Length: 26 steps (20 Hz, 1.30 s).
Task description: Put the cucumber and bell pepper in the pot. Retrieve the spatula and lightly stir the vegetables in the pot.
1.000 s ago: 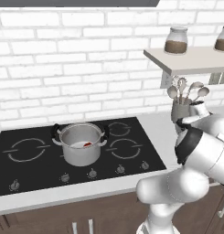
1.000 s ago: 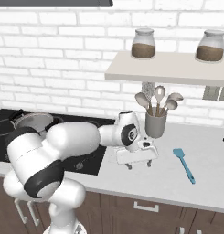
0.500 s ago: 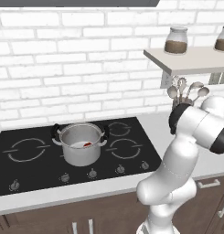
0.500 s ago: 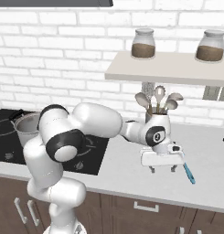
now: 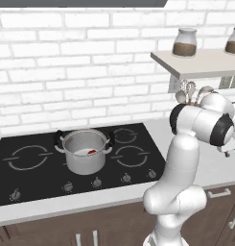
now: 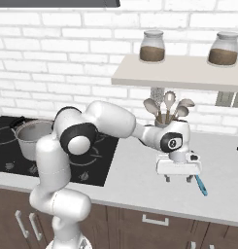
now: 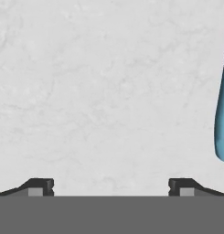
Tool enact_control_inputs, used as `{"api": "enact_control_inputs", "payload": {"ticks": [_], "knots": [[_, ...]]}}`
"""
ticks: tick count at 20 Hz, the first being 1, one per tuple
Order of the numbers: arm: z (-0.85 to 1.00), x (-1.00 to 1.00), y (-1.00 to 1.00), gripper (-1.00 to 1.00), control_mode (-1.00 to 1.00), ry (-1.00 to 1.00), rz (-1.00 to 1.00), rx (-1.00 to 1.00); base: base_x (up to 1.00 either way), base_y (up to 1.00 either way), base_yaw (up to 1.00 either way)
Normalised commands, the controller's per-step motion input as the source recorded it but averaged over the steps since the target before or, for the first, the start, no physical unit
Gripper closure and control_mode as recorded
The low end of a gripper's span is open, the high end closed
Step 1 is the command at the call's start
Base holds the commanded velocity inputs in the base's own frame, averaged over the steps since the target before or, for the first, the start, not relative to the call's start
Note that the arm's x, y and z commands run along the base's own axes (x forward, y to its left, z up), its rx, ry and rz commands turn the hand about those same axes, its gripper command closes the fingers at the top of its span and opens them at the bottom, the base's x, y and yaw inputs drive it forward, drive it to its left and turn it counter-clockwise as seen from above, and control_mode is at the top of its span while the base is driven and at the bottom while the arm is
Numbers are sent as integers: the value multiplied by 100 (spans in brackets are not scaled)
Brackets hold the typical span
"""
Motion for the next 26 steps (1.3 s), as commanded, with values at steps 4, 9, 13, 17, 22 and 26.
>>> {"api": "enact_control_inputs", "payload": {"ticks": [4, 9, 13, 17, 22, 26], "knots": [[-16, 0, 0, -100, -100, -12, 0, 0, 0, 0, 0], [-1, 2, -8, -100, -100, 0, 4, 0, 0, 0, 0], [0, 4, -33, -100, -100, 0, 11, 0, 0, 0, 0], [-4, 15, -43, -100, -100, 0, 16, 0, 0, 0, 0], [-5, 1, -53, -100, -100, -7, 10, 1, 0, 0, 0], [0, 7, -18, -100, -100, 0, 0, 4, 0, 0, 0]]}}
